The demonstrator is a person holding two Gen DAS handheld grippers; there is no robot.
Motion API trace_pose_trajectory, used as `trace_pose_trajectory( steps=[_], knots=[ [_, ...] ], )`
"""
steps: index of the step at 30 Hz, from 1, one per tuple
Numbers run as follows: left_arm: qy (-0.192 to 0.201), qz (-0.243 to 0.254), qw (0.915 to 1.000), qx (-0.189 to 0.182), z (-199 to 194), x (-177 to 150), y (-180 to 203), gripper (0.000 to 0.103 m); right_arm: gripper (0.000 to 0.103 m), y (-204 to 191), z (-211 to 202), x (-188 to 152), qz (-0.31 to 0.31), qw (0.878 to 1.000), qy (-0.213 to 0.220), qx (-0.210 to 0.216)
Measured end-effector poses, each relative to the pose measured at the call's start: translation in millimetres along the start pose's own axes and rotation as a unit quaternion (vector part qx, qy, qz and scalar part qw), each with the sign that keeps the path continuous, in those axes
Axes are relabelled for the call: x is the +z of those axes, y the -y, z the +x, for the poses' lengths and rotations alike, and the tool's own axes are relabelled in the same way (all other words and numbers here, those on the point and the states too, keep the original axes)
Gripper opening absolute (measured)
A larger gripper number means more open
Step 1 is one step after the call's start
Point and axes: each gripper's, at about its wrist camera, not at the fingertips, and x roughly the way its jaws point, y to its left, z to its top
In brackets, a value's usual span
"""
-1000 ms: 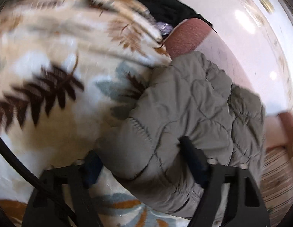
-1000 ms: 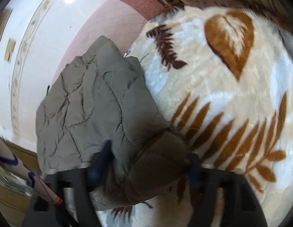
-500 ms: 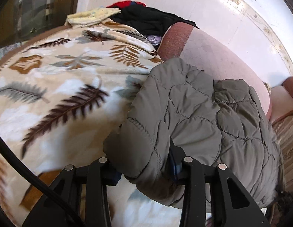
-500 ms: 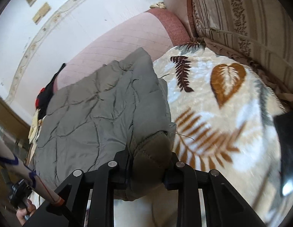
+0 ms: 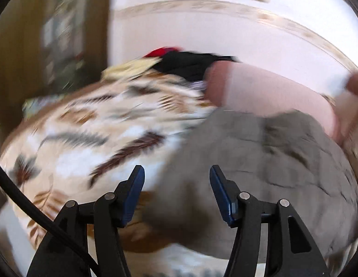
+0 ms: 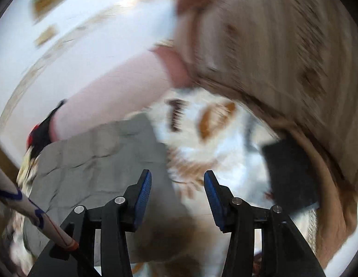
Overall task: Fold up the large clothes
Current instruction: 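Release the folded jacket and raise both grippers away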
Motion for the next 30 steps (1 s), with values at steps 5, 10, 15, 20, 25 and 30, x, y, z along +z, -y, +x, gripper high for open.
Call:
trace_pose_trajectory(
  steps=[5,10,15,20,25,30],
  knots=[
    [0.001,0.098,0.9922,-0.077,-0.8,-16.6,76.1,0.058,0.052,-84.4,24.2,-27.7,-0.120,0.989,-0.031,0.083],
    [-0.049,0.141,0.9874,-0.054,35.5,-37.0,99.4,0.059,0.052,-112.3,60.9,-57.1,-0.175,0.980,-0.074,0.061],
    [-0.057,0.140,0.9874,-0.048,50.5,-42.4,102.5,0.061,0.064,-105.9,80.7,-67.2,-0.170,0.980,-0.090,0.044],
    [-0.056,0.142,0.9874,-0.044,57.9,-44.8,106.6,0.061,0.065,-102.7,90.4,-68.8,-0.171,0.980,-0.097,0.038],
    [-0.035,0.140,0.9888,-0.039,28.9,-43.1,104.0,0.061,0.066,-107.7,61.3,-65.8,-0.169,0.982,-0.071,0.041],
    [-0.004,0.122,0.9919,-0.038,-25.9,-35.3,87.3,0.061,0.066,-117.4,-1.7,-64.4,-0.181,0.983,-0.014,0.025]
  ],
)
